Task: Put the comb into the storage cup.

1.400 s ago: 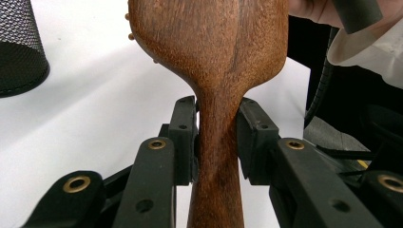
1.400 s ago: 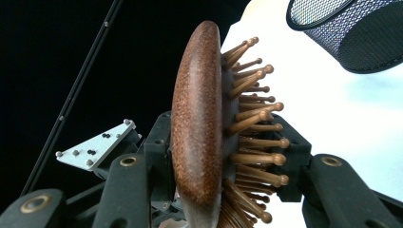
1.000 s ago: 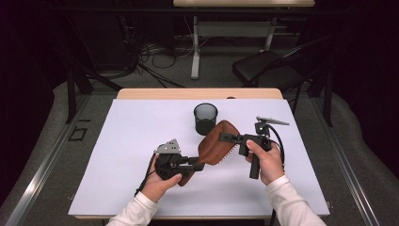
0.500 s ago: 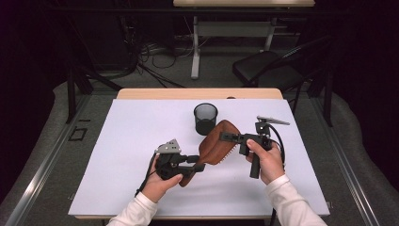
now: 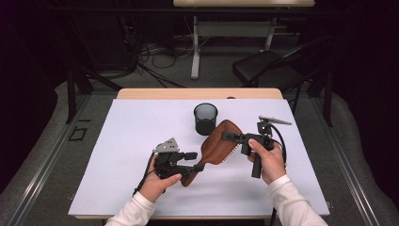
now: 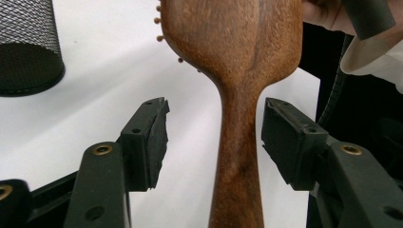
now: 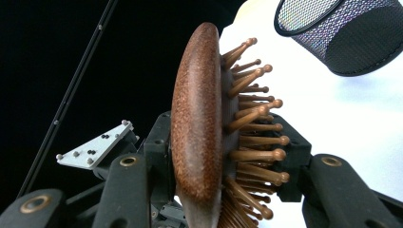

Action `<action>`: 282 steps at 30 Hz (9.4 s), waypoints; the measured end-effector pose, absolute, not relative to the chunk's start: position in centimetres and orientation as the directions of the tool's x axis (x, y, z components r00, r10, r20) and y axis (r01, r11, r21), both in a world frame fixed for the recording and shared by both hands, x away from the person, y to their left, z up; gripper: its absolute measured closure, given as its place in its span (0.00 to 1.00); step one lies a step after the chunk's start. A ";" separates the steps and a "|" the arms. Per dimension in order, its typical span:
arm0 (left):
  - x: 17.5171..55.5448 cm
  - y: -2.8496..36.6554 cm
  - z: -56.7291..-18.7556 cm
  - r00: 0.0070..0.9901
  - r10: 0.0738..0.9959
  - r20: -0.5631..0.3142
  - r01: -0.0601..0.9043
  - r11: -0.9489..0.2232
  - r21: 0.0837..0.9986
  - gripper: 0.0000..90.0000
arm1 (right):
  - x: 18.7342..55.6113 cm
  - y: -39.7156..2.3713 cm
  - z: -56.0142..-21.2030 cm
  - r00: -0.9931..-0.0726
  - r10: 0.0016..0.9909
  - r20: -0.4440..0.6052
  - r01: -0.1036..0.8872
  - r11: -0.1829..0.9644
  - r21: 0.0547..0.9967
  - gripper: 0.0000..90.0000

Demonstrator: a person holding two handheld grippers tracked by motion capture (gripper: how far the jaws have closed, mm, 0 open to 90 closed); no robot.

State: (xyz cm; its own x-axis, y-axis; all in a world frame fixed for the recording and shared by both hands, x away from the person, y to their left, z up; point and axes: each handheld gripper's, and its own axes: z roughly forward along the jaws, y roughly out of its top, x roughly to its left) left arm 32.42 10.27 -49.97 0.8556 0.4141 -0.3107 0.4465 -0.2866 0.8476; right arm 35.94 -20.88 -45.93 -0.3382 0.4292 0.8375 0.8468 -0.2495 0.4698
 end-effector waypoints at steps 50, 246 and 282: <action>34.4 16.4 -47.8 0.714 0.680 -0.166 0.435 -0.245 0.866 0.22 | 36.1 -21.0 -45.5 -0.341 0.420 0.841 0.836 -0.273 0.476 0.58; 35.5 22.1 -48.1 0.597 0.793 -0.120 0.408 -0.172 0.897 0.18 | 47.7 -17.5 -42.6 -0.059 0.808 0.586 0.544 -0.466 0.698 0.57; 35.5 22.0 -48.3 0.597 0.793 -0.120 0.414 -0.176 0.893 0.18 | 48.1 -17.3 -44.1 -0.035 0.818 0.574 0.565 -0.457 0.686 0.55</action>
